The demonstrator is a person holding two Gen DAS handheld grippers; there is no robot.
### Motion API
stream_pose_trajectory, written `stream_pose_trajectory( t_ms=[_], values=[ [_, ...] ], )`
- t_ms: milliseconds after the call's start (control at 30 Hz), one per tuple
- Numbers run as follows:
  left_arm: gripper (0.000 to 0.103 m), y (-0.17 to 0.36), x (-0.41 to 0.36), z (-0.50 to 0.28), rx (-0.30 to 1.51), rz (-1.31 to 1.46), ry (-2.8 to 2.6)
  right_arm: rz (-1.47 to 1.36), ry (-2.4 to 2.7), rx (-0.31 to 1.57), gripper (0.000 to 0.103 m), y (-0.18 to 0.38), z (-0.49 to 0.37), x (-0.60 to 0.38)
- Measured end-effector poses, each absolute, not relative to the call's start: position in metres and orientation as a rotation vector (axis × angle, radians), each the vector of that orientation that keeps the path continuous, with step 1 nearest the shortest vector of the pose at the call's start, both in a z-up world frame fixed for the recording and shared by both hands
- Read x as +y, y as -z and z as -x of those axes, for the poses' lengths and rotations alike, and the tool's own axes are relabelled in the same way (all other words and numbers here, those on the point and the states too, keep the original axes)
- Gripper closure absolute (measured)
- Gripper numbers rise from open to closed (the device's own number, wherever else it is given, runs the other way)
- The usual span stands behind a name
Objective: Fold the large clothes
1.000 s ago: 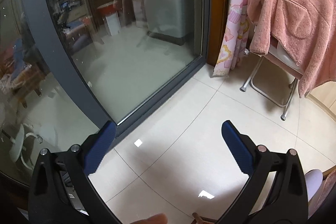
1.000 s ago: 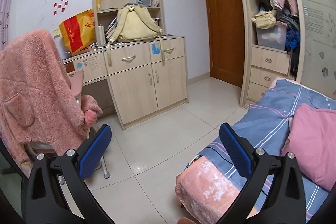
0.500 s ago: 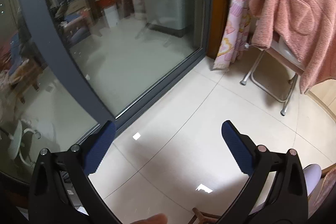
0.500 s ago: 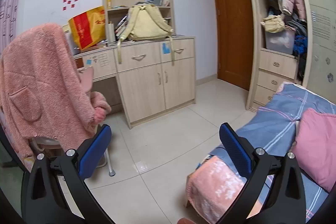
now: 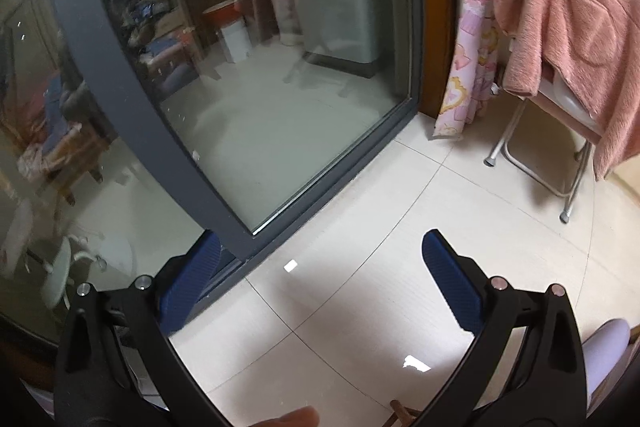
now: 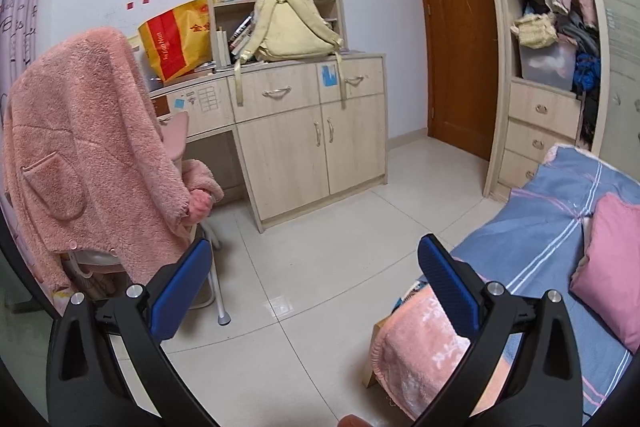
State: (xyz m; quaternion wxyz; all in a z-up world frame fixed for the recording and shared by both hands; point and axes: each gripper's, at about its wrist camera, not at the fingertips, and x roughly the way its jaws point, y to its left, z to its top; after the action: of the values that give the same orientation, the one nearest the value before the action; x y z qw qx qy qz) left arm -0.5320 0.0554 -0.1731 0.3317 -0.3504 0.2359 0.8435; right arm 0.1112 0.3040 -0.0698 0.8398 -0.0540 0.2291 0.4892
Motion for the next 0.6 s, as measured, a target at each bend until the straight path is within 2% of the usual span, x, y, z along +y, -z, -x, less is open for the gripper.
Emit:
stream_pose_trajectory(
  t_ms=[233,400,533,600],
  values=[
    [0.002,0.142,0.074,0.499,0.668,0.770,-2.200,0.027,-0.996,0.551,0.001,0.080,-0.149,0.282],
    [0.002,0.105,0.111,0.458,0.679,0.609,-2.106,-0.018,-0.915,0.512,0.001,0.081,-0.177,0.242],
    [0.002,0.075,0.163,0.388,0.671,0.426,-1.901,-0.014,-0.768,0.443,0.001,0.081,-0.206,0.179],
    [0.002,0.062,0.190,0.328,0.667,0.324,-1.738,0.010,-0.666,0.436,0.001,0.082,-0.222,0.142]
  ],
)
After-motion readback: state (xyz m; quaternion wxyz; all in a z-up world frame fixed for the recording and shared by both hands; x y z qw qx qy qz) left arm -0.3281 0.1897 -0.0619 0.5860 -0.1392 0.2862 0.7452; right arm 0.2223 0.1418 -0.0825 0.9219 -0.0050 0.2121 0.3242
